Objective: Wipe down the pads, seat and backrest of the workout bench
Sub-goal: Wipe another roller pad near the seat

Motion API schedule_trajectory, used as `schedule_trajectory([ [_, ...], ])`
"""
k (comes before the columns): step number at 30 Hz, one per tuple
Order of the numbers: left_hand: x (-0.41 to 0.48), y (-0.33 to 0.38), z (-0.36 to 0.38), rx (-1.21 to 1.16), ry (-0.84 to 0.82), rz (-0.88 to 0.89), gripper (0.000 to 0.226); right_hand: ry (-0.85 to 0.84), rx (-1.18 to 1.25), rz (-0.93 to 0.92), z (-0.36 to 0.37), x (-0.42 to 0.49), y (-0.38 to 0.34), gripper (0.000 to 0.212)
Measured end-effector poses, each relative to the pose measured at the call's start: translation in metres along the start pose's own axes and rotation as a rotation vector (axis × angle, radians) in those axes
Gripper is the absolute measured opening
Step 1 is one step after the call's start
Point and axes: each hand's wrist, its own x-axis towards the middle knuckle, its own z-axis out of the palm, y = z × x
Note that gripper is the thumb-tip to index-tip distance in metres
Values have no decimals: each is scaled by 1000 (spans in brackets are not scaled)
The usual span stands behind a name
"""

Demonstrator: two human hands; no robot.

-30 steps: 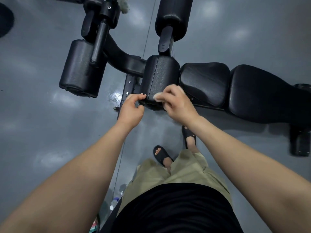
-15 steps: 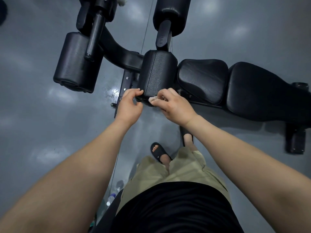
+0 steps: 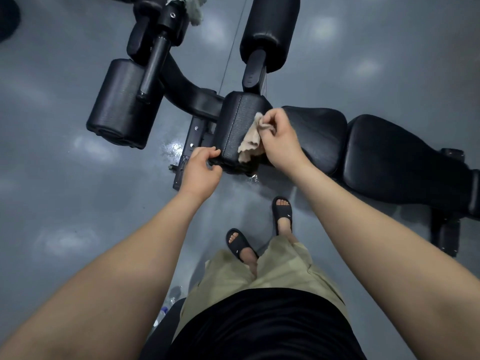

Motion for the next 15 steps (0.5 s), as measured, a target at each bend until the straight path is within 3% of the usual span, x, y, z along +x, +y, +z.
schedule_trajectory([
  [3,1,0,-1,13,-5,6,37,15,-25,27,1,14,0,15],
  [7,3,-2,0,27,-7,4,38,-164,-428,46,0,7,16,23],
  [9,2,-4,2,24,5,17,38,-207,-395,-19,0,2,23,12],
  [12,2,-4,4,24,21,17,37,-223,-358,-160,1,2,28,23],
  [15,1,-1,6,26,41,8,35,-241,-381,-180,1,11,28,23],
])
